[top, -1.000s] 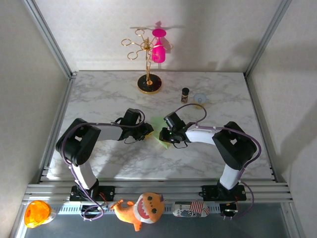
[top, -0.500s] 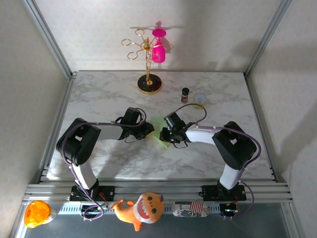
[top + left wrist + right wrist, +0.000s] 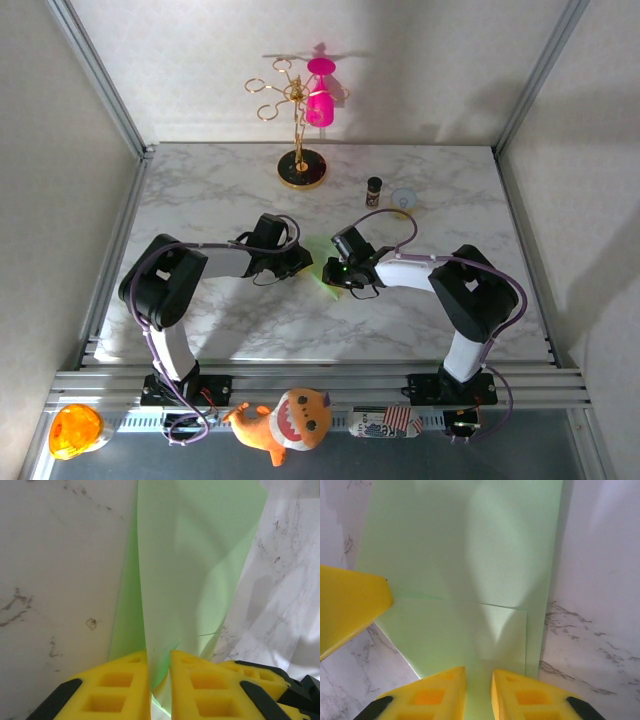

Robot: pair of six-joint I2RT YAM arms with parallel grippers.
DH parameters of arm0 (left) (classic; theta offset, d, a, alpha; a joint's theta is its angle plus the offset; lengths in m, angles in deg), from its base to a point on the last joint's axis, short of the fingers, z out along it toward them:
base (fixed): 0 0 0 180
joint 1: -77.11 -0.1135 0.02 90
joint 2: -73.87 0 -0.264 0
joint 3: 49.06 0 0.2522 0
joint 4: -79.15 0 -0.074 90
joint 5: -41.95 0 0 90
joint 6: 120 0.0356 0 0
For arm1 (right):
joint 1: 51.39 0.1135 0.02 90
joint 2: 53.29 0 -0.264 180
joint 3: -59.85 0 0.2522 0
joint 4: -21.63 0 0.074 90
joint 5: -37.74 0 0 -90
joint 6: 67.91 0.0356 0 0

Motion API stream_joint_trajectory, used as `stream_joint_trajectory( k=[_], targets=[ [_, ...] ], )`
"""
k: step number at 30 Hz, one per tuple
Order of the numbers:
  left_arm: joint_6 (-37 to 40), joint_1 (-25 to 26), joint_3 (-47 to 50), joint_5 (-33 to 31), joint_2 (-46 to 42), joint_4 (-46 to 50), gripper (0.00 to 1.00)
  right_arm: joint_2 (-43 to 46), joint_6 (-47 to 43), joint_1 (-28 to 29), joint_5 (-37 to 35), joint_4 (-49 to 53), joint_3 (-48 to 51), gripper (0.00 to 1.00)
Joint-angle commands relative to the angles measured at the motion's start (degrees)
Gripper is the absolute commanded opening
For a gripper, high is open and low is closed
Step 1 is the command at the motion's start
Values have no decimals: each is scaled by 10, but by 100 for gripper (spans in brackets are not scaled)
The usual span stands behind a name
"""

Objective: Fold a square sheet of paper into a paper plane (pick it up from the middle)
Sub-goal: Fourth fold the wing at the center of the table.

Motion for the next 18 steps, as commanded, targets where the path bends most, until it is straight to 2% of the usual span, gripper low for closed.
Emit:
stream_joint_trajectory(
  k=[1,6,9,13,18],
  targets=[
    [15,0,-12,-1,1,14,15,-12,-16,-5,-14,32,17,24],
    [14,1,-11,-2,-6,11,8,2,-35,-5,-17,16,19,26],
    [10,1,-9,-8,-16,11,4,24,-57,-5,-20,-10,22,30],
    [-11,0,-4,-27,-38,10,1,67,-100,-5,-37,-56,34,39],
    [-80,6,20,-88,-80,0,2,126,-191,-3,-106,-106,58,55]
  ],
)
